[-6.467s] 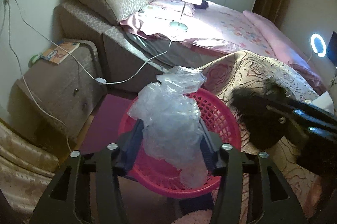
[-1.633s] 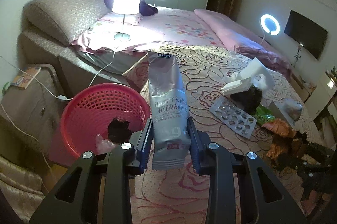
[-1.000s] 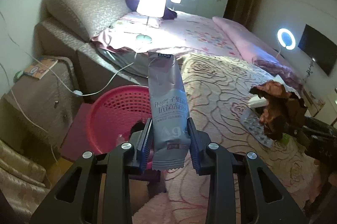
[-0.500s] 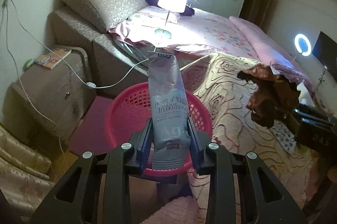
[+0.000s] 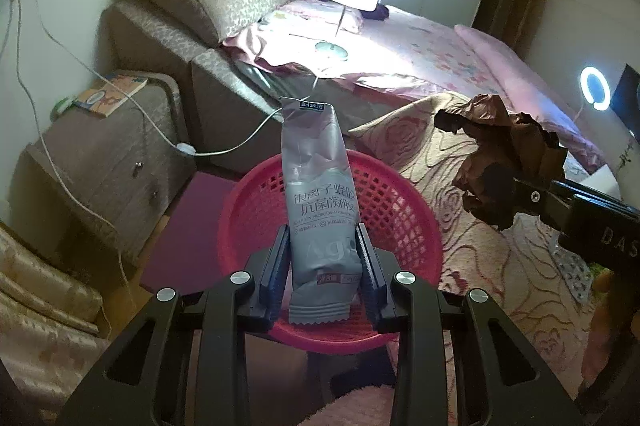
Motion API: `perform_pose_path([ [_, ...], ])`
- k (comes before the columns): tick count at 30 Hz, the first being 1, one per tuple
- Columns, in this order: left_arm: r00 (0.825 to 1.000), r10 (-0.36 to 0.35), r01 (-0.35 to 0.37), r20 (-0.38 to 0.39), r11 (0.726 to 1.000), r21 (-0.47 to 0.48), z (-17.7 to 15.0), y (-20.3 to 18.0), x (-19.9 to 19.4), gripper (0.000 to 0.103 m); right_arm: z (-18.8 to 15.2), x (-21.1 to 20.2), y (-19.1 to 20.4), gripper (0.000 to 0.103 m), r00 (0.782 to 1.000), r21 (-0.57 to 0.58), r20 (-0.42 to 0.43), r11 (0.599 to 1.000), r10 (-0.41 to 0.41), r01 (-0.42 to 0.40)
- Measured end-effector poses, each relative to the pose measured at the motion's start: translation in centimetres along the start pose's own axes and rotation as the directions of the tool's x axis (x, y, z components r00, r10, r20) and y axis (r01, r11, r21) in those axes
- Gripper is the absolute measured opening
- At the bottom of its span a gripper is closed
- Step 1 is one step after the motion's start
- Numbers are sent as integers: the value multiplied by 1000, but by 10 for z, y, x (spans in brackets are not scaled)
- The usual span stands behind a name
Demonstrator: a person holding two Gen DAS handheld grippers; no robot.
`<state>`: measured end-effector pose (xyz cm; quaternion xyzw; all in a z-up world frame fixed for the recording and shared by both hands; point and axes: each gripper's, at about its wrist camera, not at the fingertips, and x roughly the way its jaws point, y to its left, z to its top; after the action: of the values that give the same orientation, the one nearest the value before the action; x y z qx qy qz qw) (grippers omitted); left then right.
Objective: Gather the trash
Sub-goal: 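Carry the packet and brown paper over the wastebasket and open both tools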
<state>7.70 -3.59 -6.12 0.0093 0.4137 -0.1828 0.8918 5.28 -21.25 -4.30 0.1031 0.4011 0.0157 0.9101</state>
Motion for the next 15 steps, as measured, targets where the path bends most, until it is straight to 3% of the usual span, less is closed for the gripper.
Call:
perform_pose_path([
  [5,1000,-1,1,-15,1000,-7,1,6,5,31,2,14,2,63,1000,16,-22,1000,15,-15],
  [12,1000,-7,7,-26,1000,-5,1,7,8,39,2,18,-2,77,1000,55,-18,998,18,-17],
  [15,1000,-2,2,-25,1000,-7,1,7,8,43,2,16,-6,77,1000,66,-9,998,16,-15],
])
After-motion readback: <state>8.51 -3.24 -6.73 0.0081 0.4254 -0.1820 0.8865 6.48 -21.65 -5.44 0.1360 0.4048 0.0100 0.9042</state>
